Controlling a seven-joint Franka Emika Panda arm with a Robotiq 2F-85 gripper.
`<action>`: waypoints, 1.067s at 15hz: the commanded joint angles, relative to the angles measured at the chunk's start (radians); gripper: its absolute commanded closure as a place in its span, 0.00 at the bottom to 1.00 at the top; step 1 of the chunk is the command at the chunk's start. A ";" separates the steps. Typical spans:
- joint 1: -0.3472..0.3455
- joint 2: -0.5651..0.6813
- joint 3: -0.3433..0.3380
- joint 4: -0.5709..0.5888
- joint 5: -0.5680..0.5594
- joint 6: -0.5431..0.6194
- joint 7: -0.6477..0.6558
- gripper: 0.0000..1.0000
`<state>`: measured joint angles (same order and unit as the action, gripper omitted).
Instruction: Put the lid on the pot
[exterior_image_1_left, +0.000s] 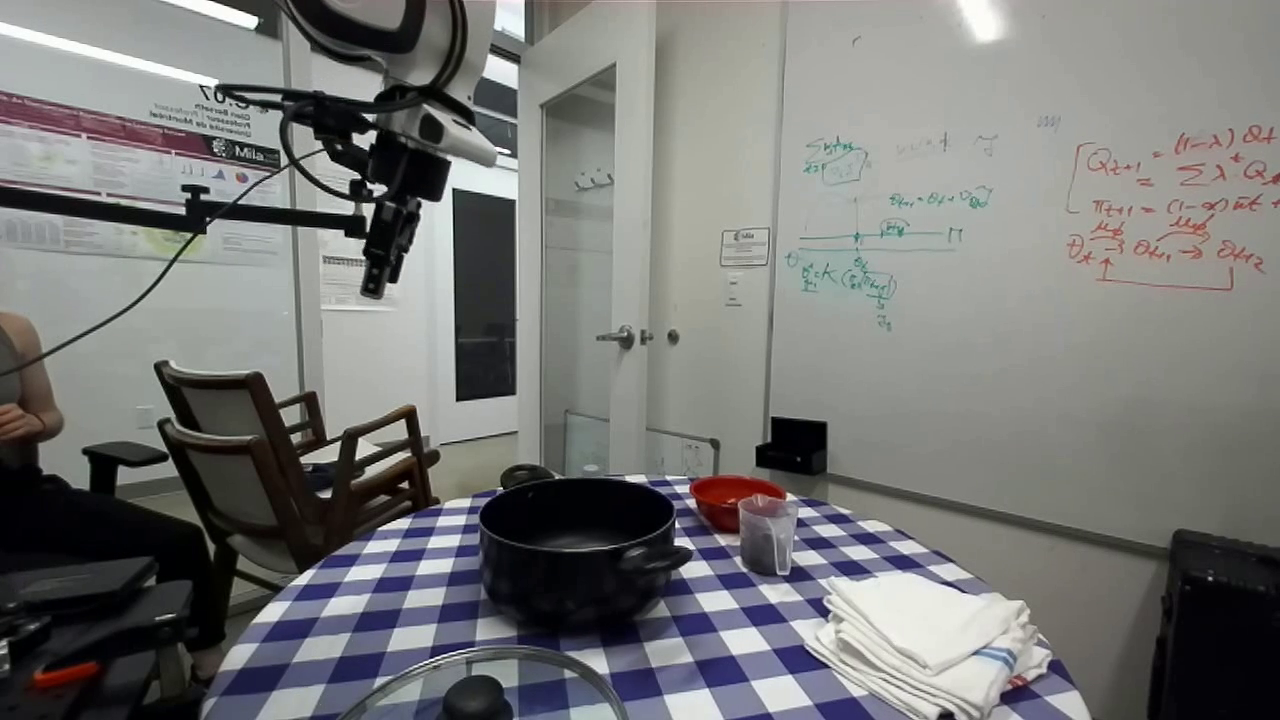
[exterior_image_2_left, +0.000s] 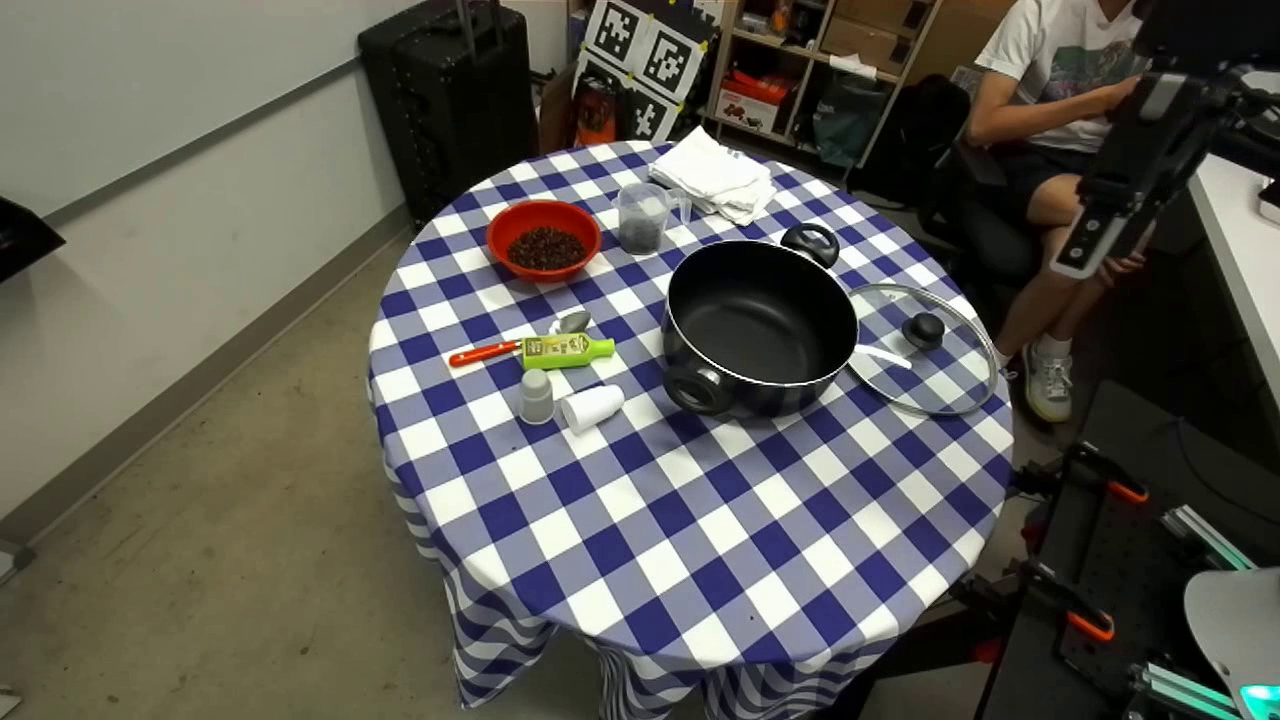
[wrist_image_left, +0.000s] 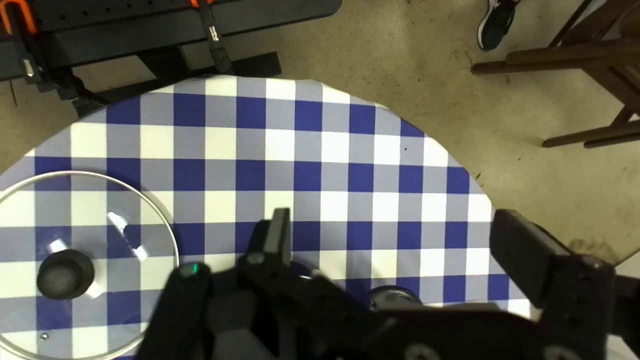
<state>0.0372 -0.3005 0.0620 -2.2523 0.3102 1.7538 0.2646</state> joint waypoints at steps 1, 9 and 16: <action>-0.052 0.061 -0.029 -0.047 0.028 0.133 0.073 0.00; -0.137 0.227 -0.130 -0.205 0.137 0.485 0.147 0.00; -0.167 0.361 -0.177 -0.283 0.247 0.723 0.292 0.00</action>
<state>-0.1241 0.0168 -0.1006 -2.5180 0.4913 2.3998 0.5030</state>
